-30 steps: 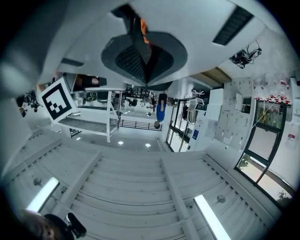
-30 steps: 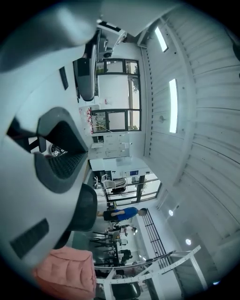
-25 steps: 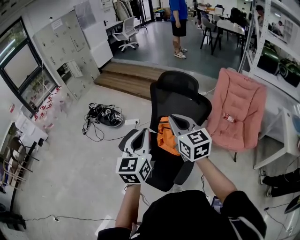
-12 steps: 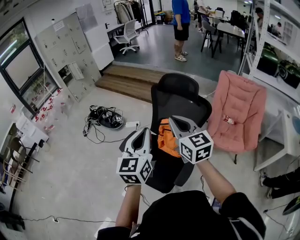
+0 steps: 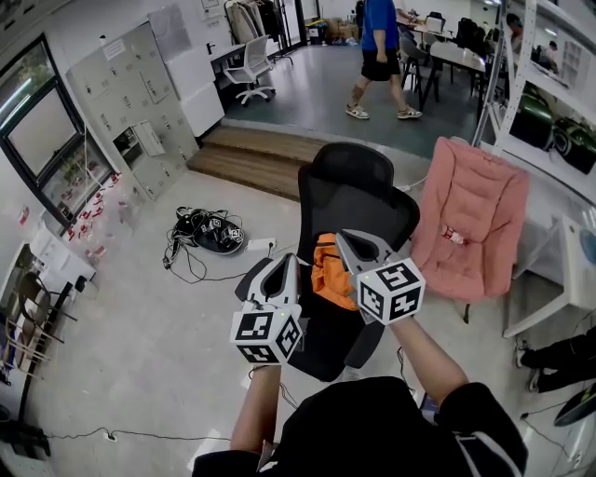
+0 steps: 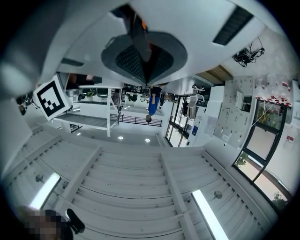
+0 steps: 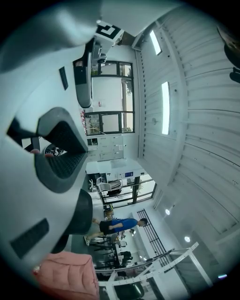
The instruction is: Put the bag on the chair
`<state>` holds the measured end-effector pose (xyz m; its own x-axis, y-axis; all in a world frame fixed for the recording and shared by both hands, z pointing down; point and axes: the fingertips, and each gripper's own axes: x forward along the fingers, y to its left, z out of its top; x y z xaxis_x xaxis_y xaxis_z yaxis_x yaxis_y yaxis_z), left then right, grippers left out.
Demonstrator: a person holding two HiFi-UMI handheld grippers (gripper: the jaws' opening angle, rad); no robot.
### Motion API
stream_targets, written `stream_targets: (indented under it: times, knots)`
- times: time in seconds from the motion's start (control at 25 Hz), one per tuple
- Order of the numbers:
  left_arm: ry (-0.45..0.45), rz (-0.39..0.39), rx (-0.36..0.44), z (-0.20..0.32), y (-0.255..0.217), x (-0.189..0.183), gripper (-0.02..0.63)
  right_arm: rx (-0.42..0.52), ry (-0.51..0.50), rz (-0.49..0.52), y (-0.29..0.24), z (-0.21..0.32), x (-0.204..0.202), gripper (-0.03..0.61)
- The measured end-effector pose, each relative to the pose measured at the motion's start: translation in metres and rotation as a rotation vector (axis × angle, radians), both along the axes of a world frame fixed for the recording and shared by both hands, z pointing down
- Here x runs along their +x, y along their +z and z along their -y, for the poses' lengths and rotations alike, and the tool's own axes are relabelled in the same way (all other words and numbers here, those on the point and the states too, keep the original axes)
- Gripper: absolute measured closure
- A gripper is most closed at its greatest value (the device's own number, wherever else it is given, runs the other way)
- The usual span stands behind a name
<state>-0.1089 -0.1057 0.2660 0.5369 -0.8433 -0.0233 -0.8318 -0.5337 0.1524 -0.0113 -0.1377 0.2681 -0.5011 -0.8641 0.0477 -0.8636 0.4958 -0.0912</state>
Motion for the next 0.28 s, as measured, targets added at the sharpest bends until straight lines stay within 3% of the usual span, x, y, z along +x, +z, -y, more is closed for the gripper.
stream_targets:
  times: [0.28]
  knots:
    - [0.0, -0.007, -0.004, 0.003, 0.006, 0.0, 0.604, -0.013, 0.005, -0.01, 0.012, 0.001, 0.002, 0.577]
